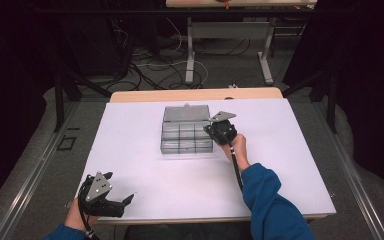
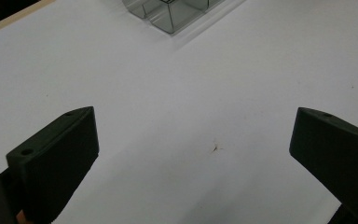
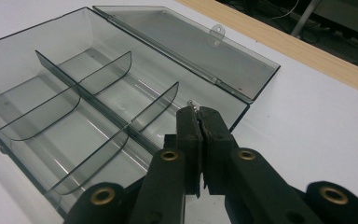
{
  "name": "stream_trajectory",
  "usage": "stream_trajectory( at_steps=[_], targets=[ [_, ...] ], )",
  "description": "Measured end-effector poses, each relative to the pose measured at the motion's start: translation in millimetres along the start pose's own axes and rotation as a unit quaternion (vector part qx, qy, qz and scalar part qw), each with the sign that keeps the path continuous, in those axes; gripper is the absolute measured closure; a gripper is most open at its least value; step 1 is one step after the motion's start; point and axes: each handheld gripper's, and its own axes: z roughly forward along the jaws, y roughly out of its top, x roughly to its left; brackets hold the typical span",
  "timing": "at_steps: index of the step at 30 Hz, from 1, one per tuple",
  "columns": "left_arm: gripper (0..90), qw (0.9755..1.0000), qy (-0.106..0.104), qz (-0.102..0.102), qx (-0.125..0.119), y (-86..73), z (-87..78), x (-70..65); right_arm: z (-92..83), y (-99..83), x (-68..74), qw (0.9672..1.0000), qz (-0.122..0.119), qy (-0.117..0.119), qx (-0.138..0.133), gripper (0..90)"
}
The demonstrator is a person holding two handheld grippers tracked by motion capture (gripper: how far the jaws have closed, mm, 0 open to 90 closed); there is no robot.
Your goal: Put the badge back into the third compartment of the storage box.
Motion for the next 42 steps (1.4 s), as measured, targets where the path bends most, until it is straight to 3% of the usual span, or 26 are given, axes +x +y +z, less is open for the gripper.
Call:
stream_trajectory(
  at_steps=[18,31,42],
  targets=[
    [1.4,1.0,0.0,0.001,-0.001,-0.3,0.2,0.3,5.5,-0.8,1.1,0.9997,-0.018,-0.015,0.007,87.7],
    [1.4,1.0,-0.003,-0.003,0.001,-0.5,3.9,1.7,10.2,-1.5,-1.5,0.9998,-0.011,-0.017,0.006,87.7],
    [1.4,1.0,-0.006,-0.002,0.001,-0.7,4.8,2.1,18.9,-1.4,2.2,0.9994,-0.028,-0.017,0.012,87.6]
  ],
)
